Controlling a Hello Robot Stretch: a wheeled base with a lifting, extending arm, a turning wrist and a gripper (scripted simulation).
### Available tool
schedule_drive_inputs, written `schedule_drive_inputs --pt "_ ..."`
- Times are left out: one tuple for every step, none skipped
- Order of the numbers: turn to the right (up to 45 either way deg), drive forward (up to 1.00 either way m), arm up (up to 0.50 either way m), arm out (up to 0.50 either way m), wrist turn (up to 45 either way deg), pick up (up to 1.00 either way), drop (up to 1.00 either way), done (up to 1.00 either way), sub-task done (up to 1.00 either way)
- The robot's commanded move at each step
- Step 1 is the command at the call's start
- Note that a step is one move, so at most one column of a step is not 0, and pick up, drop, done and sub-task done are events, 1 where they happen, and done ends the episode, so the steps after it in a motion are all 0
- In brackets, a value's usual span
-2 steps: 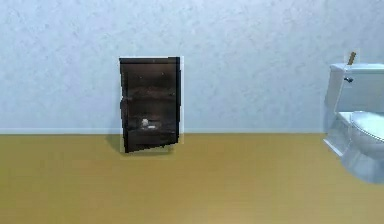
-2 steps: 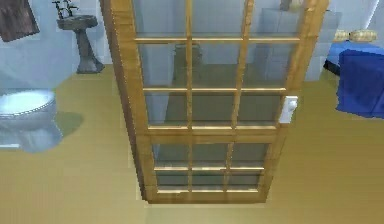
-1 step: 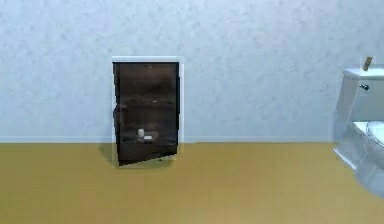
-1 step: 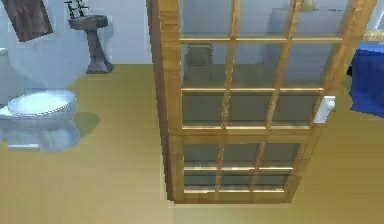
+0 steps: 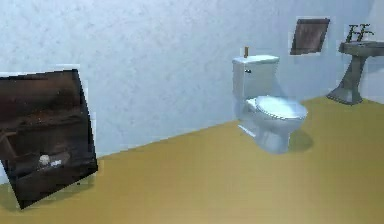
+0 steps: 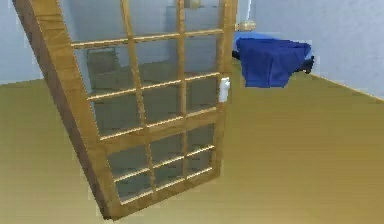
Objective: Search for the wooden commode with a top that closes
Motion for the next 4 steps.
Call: schedule_drive_inputs --pt "0.0 1.0 0.0 0.0 0.0 0.0 0.0 0.0 0.0" --pt "6.0 0.0 0.0 0.0 0.0 0.0 0.0 0.0 0.0" --pt "0.0 0.3 0.0 0.0 0.0 0.0 0.0 0.0 0.0" --pt "-45.0 0.0 0.0 0.0 0.0 0.0 0.0 0.0 0.0"
